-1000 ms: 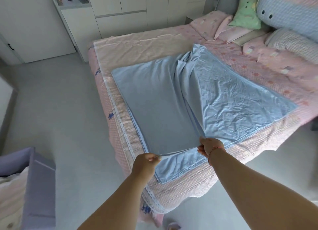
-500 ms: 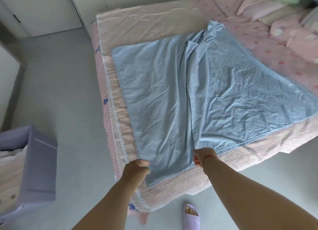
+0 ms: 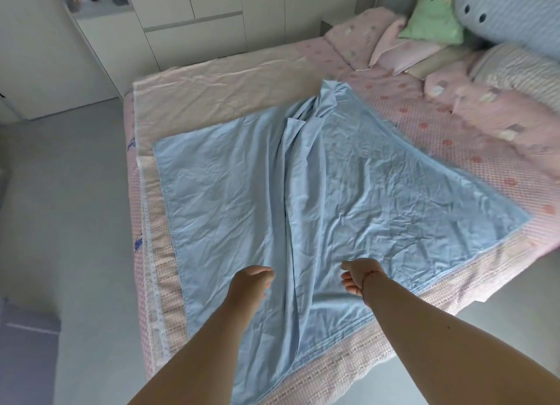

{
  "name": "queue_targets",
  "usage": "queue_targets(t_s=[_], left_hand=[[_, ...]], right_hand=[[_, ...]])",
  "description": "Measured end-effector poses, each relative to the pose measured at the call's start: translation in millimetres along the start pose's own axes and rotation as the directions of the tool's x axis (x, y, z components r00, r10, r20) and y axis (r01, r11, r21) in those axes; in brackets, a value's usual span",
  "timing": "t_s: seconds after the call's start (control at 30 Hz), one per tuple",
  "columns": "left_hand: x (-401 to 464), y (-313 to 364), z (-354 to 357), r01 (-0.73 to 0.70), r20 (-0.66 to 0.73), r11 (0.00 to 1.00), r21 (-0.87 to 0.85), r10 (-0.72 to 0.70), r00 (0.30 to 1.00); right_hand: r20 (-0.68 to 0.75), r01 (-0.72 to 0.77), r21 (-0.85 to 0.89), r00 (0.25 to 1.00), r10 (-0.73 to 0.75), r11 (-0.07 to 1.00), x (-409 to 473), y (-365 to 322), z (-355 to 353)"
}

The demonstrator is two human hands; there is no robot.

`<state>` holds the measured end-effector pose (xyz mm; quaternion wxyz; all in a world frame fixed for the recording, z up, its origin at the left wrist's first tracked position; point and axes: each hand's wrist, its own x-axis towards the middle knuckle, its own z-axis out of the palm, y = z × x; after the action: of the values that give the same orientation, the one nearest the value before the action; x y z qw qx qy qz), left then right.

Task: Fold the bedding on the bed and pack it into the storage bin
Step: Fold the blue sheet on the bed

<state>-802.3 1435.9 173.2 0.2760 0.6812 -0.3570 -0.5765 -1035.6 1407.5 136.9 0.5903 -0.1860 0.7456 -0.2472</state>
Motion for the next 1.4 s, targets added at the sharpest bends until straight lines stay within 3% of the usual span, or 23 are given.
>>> queue_targets(t_s=[0.4,0.6,0.97,1.17,1.4], left_hand=[[76.5,82.3,48.9,0.006,0.073,1.000,0.016,-0.007,0.997],[106.1,117.7,87.6,0.008,0.065,0.999,0.034,-0.010,0.998],[212.2,128.2,160.8,0.116,-0.217,0.993,-0.008,-0.115,0.969],[243.9,125.8,166.6,0.164,-0.427,0.980,0.111,-0.102,0.899],[305.5,95.9,164.4,0.266,-0.450,0.951,0.159,-0.170,0.877]], right_hand=[[-0.055,0.025,0.225,0.998,-0.013,0.974,33.4,-63.4,-44.6],[-0.044,0.045,0.219,0.998,-0.036,0.975,65.3,-115.6,-62.7],[0.127,0.005,0.058,0.992,-0.012,0.998,178.5,-212.4,-118.8],[0.171,-0.038,0.005,0.985,0.036,0.999,222.6,-222.8,-114.5],[0.224,-0.064,-0.025,0.972,0.068,0.998,266.4,-197.3,-100.8]])
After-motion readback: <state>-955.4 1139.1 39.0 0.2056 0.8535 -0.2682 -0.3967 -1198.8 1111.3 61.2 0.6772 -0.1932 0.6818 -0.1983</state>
